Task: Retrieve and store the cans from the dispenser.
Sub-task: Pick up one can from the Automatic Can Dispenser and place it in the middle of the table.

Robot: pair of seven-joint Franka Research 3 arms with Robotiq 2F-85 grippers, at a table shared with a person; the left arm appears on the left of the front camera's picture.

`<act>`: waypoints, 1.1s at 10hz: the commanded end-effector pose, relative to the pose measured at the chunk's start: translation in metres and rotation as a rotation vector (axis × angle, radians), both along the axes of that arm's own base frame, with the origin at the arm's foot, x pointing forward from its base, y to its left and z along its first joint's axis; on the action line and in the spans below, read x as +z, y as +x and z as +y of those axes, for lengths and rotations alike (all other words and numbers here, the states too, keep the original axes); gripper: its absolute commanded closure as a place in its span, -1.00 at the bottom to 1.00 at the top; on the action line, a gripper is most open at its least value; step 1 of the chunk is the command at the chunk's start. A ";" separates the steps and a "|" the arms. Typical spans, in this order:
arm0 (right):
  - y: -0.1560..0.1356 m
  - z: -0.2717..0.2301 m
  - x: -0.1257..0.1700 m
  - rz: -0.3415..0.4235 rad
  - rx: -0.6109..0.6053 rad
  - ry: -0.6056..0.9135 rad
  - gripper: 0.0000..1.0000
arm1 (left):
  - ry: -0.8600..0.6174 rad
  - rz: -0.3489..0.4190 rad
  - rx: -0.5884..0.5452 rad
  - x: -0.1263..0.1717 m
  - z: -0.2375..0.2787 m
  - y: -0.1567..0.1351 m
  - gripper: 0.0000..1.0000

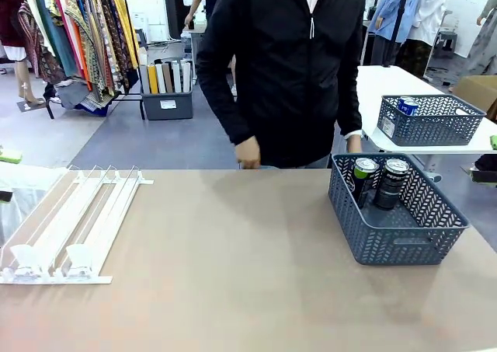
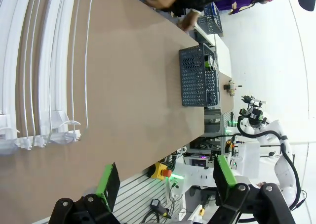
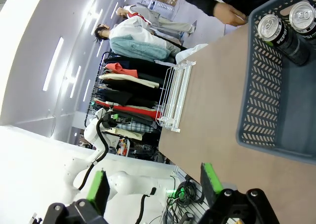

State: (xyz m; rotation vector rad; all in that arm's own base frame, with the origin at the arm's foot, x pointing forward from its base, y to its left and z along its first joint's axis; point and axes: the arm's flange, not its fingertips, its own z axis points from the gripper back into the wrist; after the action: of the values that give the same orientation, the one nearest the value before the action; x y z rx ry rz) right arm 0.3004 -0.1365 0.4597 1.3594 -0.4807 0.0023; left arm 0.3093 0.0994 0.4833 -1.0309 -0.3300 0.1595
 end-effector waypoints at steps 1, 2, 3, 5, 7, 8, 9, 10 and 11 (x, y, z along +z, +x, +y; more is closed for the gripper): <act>0.002 0.002 0.004 -0.015 -0.005 0.017 -1.00 | -0.020 -0.017 0.002 0.002 -0.001 0.001 -1.00; 0.002 0.002 0.004 -0.015 -0.005 0.017 -1.00 | -0.020 -0.017 0.002 0.002 -0.001 0.001 -1.00; 0.002 0.002 0.004 -0.015 -0.005 0.017 -1.00 | -0.020 -0.017 0.002 0.002 -0.001 0.001 -1.00; 0.002 0.002 0.004 -0.015 -0.005 0.017 -1.00 | -0.020 -0.017 0.002 0.002 -0.001 0.001 -1.00; 0.002 0.002 0.004 -0.015 -0.005 0.017 -1.00 | -0.020 -0.017 0.002 0.002 -0.001 0.001 -1.00; 0.002 0.002 0.004 -0.015 -0.005 0.017 -1.00 | -0.020 -0.017 0.002 0.002 -0.001 0.001 -1.00; 0.002 0.002 0.004 -0.015 -0.005 0.017 -1.00 | -0.020 -0.017 0.002 0.002 -0.001 0.001 -1.00; 0.002 0.002 0.004 -0.015 -0.005 0.017 -1.00 | -0.020 -0.017 0.002 0.002 -0.001 0.001 -1.00; 0.002 0.002 0.004 -0.015 -0.005 0.017 -1.00 | -0.020 -0.017 0.002 0.002 -0.001 0.001 -1.00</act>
State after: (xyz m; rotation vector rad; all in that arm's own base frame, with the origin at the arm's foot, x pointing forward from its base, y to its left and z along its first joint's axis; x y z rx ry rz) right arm 0.3004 -0.1365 0.4597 1.3594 -0.4807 0.0023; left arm 0.3093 0.0995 0.4833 -1.0310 -0.3300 0.1595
